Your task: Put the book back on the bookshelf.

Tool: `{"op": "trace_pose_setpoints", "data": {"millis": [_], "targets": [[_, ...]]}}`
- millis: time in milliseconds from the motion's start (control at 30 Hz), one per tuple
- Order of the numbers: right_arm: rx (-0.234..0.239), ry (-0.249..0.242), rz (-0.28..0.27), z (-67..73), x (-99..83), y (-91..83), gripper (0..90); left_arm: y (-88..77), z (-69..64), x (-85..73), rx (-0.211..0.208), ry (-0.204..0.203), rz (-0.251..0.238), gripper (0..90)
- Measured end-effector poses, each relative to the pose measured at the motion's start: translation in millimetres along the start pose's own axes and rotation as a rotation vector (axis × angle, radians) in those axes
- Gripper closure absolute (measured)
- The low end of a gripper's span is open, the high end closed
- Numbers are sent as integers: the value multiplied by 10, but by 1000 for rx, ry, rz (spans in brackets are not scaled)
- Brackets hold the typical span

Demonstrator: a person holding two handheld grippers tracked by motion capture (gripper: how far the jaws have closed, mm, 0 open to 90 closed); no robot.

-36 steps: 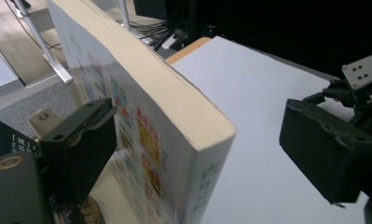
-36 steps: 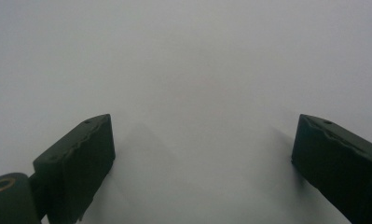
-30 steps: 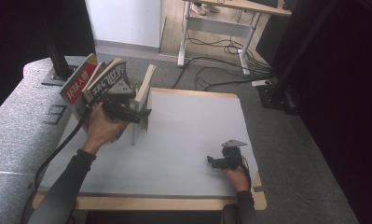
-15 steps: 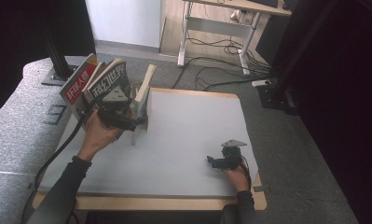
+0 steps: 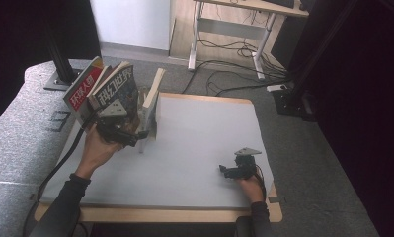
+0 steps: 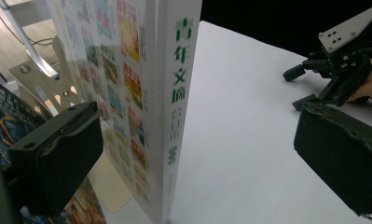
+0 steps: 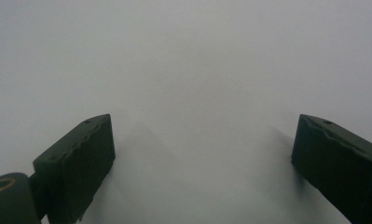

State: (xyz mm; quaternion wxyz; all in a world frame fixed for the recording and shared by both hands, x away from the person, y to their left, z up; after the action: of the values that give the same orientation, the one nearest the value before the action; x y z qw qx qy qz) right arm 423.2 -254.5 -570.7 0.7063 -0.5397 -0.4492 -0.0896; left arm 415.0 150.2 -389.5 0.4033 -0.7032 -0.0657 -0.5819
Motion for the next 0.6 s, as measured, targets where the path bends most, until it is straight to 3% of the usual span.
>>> {"op": "trace_pose_setpoints", "data": {"millis": [600], "targets": [[0, 1, 0, 1, 0, 0, 55, -116, -42, -309, -4, -4, -13, 24]]}}
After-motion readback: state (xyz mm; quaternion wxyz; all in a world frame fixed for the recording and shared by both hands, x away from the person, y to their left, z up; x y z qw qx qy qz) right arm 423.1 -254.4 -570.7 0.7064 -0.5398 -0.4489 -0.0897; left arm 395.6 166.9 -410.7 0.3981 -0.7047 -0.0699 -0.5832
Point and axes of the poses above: each handheld gripper's, and its own axes: y roughly forward along the jaws, x roughly out of its top, z roughly to its left, the point moved 5 cm from there along y, roughly forward along the jaws
